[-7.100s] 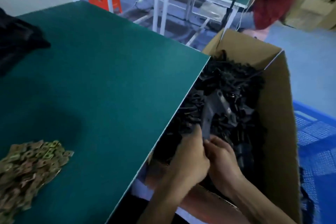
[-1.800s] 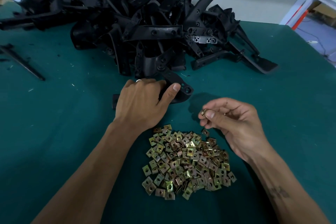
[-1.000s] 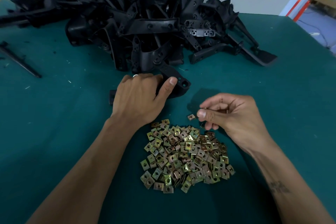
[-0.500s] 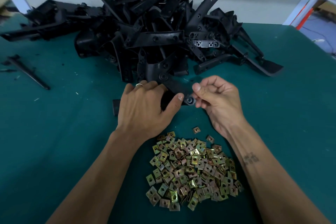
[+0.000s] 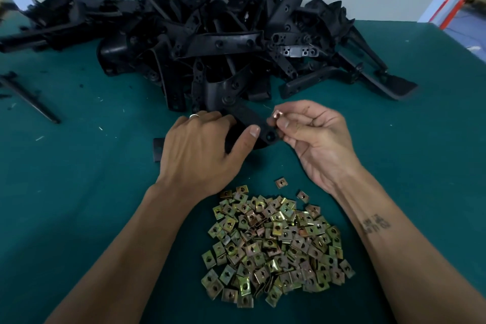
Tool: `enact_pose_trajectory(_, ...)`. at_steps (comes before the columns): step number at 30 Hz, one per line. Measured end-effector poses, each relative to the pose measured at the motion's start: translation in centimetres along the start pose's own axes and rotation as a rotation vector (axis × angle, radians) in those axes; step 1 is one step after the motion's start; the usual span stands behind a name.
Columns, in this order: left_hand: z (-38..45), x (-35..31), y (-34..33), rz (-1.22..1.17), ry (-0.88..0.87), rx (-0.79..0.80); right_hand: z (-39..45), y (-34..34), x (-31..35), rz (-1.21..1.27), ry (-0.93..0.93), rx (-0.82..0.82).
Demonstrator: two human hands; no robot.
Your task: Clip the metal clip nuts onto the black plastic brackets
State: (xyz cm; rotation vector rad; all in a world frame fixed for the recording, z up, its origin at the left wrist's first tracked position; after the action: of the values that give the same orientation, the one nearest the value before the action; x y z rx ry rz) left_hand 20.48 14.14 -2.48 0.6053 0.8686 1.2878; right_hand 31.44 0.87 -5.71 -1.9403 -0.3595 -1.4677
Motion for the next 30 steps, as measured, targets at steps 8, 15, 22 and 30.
enact_pose_trajectory(8,0.0,0.0,-0.1,-0.041,0.005,0.046,-0.1,-0.4,-0.1,-0.057,-0.014,0.017)
enact_pose_trajectory(15,-0.1,0.6,-0.3,0.019,0.018,0.068,-0.3,-0.7,0.1,-0.151,0.039,-0.016)
enact_pose_trajectory(22,-0.1,0.6,-0.3,0.020,0.022,0.054,-0.5,-0.4,0.5,-0.168,0.091,-0.077)
enact_pose_trajectory(30,0.0,0.4,-0.1,0.042,0.023,0.055,-0.5,-0.4,0.9,-0.209,0.142,-0.098)
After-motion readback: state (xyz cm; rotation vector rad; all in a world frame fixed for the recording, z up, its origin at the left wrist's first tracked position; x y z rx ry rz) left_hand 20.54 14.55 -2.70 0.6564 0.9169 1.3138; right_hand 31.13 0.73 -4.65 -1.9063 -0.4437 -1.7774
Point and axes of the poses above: each hand's wrist, its own z-axis towards the middle knuckle, its own y-axis out of the back of the hand, x = y × z, the point moved 9 cm from there along z, towards the middle knuckle, and after that the axes turned 11 degrees about -y, right-handed, at the moved point
